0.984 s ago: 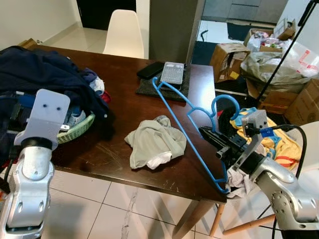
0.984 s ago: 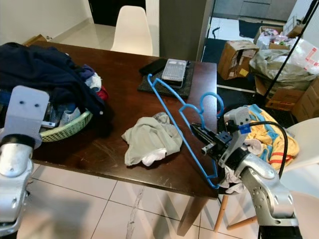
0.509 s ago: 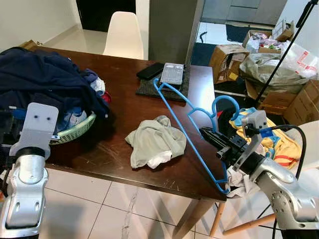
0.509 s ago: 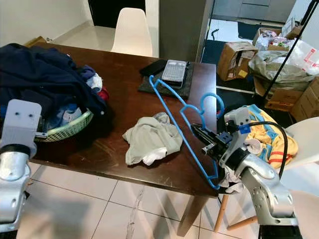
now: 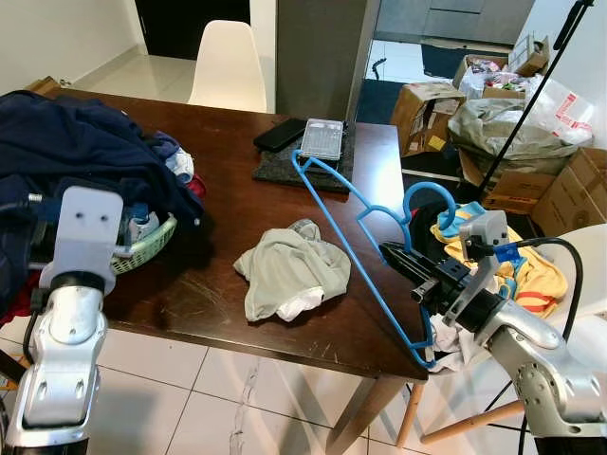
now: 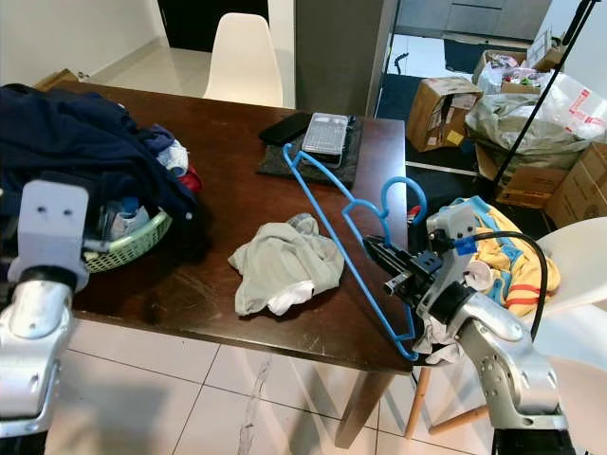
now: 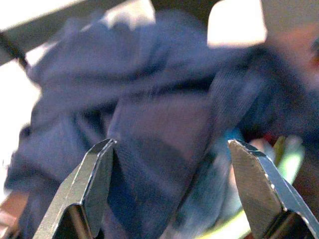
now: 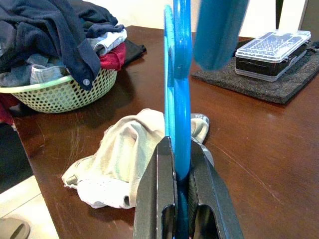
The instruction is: Hang hanger
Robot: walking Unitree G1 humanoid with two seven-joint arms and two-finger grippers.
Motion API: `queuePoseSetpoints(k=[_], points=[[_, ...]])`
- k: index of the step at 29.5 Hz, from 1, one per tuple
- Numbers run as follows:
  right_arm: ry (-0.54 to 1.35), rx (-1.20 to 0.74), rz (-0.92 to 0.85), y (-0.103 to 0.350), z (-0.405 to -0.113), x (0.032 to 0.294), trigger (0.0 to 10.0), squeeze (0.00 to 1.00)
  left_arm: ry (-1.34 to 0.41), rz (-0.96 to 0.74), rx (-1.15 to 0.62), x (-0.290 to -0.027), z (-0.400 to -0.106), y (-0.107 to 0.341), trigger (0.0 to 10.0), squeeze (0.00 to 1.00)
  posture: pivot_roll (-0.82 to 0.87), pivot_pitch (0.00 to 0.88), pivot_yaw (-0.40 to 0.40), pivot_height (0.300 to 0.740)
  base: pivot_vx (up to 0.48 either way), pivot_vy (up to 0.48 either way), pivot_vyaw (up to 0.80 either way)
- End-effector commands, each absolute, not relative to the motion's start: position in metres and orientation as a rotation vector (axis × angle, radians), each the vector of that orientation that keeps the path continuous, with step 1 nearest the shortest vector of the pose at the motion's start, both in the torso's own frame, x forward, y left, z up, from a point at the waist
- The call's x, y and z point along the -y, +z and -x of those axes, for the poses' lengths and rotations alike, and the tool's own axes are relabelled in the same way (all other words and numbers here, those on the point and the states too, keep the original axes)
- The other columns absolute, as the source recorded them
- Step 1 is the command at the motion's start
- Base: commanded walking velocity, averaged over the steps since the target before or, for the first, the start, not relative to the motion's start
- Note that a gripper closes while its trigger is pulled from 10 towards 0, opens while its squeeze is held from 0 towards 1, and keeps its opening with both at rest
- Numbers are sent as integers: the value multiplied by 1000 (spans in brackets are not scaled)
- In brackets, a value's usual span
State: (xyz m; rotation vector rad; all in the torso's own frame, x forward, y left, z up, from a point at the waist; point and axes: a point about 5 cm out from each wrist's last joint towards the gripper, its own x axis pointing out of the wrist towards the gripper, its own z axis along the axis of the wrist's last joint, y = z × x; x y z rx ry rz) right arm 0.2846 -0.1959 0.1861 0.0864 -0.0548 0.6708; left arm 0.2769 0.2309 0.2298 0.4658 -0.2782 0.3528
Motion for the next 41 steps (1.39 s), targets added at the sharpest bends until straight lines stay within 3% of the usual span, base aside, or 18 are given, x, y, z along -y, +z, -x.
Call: queuePoseSetpoints(k=[1, 15, 28, 34, 41], points=[[684, 54, -70, 185, -282, 194, 10000, 0, 326, -467, 288, -226, -276, 230, 10000, 0, 102, 121, -49, 740, 0, 0, 0], [677, 47, -62, 184, -281, 196, 10000, 0, 394, -569, 135, -243, -271, 201, 10000, 0, 105, 126, -47, 740, 0, 0, 0], [673, 45, -60, 184, -282, 198, 10000, 0, 514, -655, 152, -266, -262, 211, 10000, 0, 108, 125, -46, 740, 0, 0, 0], [671, 46, -58, 184, -281, 198, 10000, 0, 508, -622, 111, -269, -263, 203, 10000, 0, 104, 123, -46, 740, 0, 0, 0], [670, 45, -53, 184, -282, 198, 10000, 0, 412, -569, 140, -251, -270, 200, 10000, 0, 100, 117, -44, 740, 0, 0, 0]])
